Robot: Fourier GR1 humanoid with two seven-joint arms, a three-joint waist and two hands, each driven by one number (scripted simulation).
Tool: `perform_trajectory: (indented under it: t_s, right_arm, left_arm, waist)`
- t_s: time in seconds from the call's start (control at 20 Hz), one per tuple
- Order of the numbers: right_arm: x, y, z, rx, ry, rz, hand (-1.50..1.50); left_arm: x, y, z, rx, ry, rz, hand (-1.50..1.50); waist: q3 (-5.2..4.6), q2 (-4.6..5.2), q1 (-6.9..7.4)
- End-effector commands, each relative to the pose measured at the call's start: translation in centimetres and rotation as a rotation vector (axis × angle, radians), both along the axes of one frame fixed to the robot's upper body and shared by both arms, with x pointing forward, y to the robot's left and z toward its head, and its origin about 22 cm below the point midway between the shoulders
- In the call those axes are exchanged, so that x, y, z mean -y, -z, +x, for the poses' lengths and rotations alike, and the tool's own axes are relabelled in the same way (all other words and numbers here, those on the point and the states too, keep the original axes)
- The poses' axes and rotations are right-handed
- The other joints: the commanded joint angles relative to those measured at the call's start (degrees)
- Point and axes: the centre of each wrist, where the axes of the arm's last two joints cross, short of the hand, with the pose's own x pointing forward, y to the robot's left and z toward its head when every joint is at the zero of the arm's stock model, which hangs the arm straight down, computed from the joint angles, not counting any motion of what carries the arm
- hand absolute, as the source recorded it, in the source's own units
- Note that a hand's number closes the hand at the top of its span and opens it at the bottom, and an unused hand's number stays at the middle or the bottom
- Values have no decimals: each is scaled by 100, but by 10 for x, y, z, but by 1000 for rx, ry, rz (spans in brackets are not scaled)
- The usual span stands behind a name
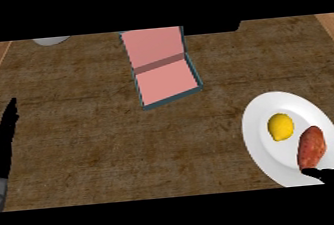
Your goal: Pick the lemon from the plate and place it in the cardboard box
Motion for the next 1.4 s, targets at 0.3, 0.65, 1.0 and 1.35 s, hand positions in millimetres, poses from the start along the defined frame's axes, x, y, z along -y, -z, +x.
perform_trajectory:
  t_s: [0.3,0.65,1.0,1.35]
  right_arm:
    - [48,-33,0,-220,-114,-446,-150]
    - [20,-82,44,-466,-218,-602,-150]
    - [-11,-93,87,-629,-304,-626,-150]
    - [-29,-69,101,-688,-299,-682,-150]
  left_arm:
    - [7,6,-2,16,20,6,0]
    - [15,7,-6,3,38,13,0]
    - [-2,-1,17,0,13,24,0]
    - [8,-6,17,14,14,19,0]
  waist:
    - [-13,17,130]
    - [-16,0,159]
    - [-6,14,97]
    - [-3,4,94]
